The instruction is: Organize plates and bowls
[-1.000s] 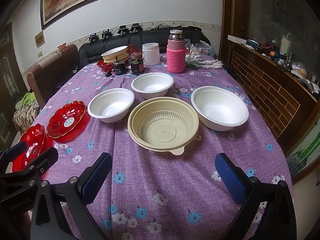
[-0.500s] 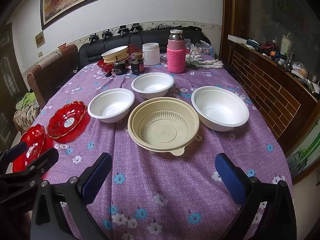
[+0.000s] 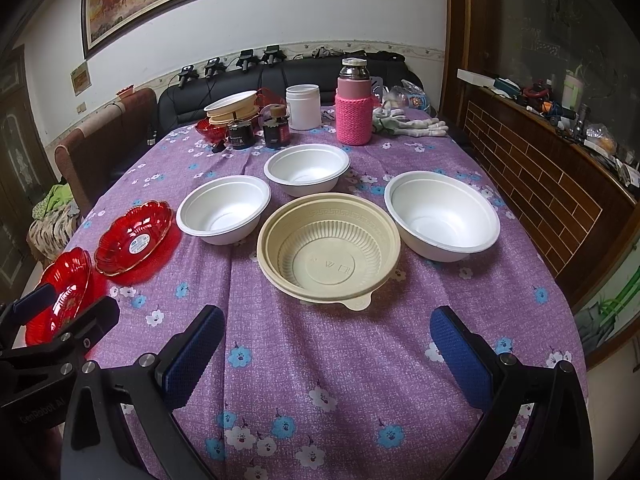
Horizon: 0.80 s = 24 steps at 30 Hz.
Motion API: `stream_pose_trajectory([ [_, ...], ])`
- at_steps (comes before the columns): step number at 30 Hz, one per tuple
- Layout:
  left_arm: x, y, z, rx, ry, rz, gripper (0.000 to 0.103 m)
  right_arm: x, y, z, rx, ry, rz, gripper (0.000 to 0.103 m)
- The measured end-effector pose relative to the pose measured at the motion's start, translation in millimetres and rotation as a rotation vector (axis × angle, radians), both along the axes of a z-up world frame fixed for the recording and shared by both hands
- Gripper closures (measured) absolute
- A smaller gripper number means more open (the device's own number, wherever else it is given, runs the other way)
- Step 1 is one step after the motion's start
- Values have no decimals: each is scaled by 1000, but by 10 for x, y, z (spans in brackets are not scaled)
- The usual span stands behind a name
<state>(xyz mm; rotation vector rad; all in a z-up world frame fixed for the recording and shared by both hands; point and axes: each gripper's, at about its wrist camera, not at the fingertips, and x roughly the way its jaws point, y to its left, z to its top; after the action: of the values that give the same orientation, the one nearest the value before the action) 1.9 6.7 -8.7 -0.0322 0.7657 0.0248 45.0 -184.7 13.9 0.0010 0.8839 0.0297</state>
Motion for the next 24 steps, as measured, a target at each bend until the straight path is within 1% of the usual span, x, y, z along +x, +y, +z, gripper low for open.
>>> stream_pose_trajectory([
  [5, -15, 50, 0, -7, 2, 10, 0, -4, 16, -5, 8, 0, 7, 0],
  [7, -61, 117, 33, -27, -4, 11, 0, -7, 27, 0, 16, 0, 12, 0],
  [10, -204, 334, 134, -51, -33, 40, 0, 8, 113, 23, 68, 12, 57, 0],
  [13, -383, 763, 232, -59, -76, 138, 0, 22, 331, 46, 133, 35, 153, 0],
  [15, -456, 1082, 252, -51, -83, 227, 0, 43, 533, 49, 179, 62, 234, 0],
  [17, -516, 1486, 216, -57, -63, 337, 0, 79, 772, 35, 242, 101, 323, 0],
  [20, -577, 1964, 103, -62, -18, 469, 0, 146, 1125, -36, 336, 169, 427, 0],
  [24, -617, 2442, -132, -133, 51, 589, 0, 256, 1542, -168, 444, 263, 503, 1],
])
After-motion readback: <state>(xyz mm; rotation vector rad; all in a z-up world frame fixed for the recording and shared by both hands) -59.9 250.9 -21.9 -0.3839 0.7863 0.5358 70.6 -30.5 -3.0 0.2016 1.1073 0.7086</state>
